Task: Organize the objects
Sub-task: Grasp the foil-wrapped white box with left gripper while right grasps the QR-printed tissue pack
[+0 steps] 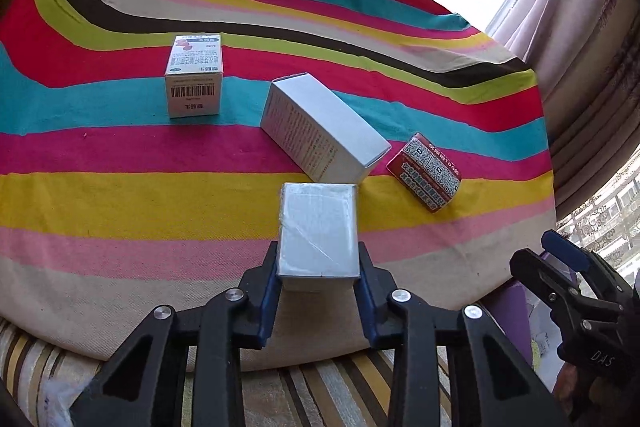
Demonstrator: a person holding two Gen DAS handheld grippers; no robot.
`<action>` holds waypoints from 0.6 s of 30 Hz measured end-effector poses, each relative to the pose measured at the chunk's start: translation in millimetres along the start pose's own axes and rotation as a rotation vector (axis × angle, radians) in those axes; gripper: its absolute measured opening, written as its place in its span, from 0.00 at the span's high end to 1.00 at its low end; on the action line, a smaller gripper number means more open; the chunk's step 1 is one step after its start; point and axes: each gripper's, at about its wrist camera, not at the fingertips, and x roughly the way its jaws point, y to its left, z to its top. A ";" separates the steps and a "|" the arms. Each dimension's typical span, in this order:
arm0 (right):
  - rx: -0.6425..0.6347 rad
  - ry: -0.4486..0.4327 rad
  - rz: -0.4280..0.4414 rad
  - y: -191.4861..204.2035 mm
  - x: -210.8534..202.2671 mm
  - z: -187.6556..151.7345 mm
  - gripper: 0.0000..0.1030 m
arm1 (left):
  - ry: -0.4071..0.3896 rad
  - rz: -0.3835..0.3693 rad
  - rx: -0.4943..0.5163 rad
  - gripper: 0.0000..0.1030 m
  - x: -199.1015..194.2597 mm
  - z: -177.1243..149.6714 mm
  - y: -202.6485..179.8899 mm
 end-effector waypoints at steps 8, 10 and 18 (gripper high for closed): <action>-0.077 0.002 0.006 12.4 33.3 27.4 0.14 | -0.046 -0.024 -0.035 0.66 -3.9 -5.0 9.4; -0.110 0.010 0.010 16.3 43.9 33.4 0.14 | -0.054 -0.025 -0.040 0.66 -4.9 -5.8 10.6; -0.152 0.049 0.028 17.9 80.1 53.6 0.14 | -0.064 -0.024 -0.037 0.66 -3.9 -6.3 9.9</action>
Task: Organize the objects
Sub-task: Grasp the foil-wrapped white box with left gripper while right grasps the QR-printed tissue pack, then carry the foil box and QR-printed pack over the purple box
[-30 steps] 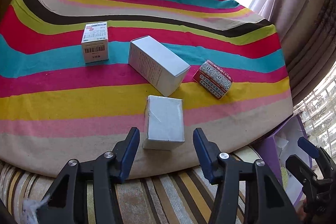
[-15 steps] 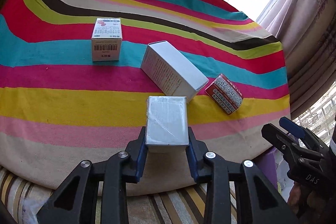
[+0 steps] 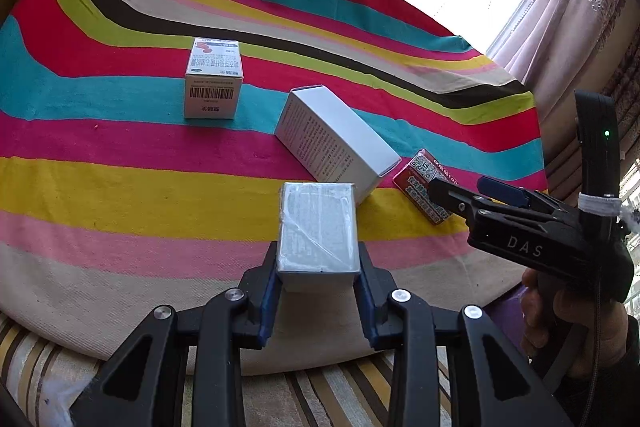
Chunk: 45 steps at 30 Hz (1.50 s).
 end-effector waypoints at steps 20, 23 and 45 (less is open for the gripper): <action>0.053 0.048 -0.004 1.4 13.0 -10.2 0.49 | -0.006 -0.001 0.004 0.66 1.0 -0.6 0.4; 0.055 0.034 -0.015 4.3 1.9 -15.9 0.49 | -0.014 0.000 0.006 0.66 -1.4 -1.2 -0.2; 0.142 0.011 -0.062 -0.2 -50.9 -58.6 0.49 | -0.077 -0.049 0.094 0.66 -21.2 -5.7 -31.2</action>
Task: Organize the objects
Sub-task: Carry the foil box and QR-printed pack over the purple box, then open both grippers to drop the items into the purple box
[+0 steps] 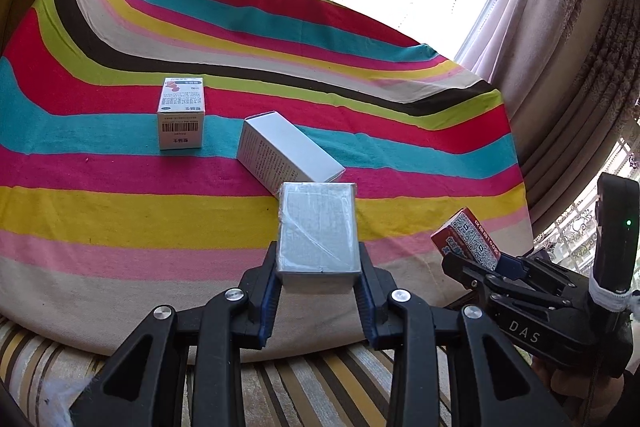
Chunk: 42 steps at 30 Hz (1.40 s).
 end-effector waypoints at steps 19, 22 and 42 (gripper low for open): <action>0.177 -0.003 -0.059 -78.8 -47.3 -50.4 0.49 | 0.077 -0.177 0.144 0.66 7.4 -11.0 -80.8; 0.222 -0.001 -0.085 -100.3 -56.1 -63.5 0.49 | 0.099 -0.209 0.185 0.66 13.2 -14.2 -102.2; 0.440 0.008 -0.266 -223.6 -97.6 -129.2 0.49 | 0.256 -0.397 0.441 0.66 43.9 -52.6 -232.1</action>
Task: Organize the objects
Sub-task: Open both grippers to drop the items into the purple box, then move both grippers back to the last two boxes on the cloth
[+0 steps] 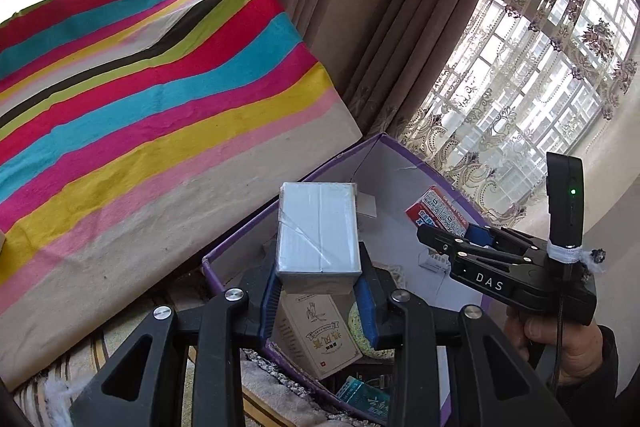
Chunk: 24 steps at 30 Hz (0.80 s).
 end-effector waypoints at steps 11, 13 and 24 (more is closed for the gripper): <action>0.053 -0.012 -0.046 -31.6 -4.0 0.9 0.49 | 0.081 -0.091 0.119 0.66 38.1 8.9 -50.5; 0.056 -0.014 -0.052 -33.3 -4.5 1.0 0.49 | 0.098 -0.107 0.129 0.65 43.4 9.2 -55.2; 0.069 -0.003 -0.049 -34.6 -2.6 0.1 0.37 | 0.070 -0.108 0.053 0.55 34.1 9.9 -37.5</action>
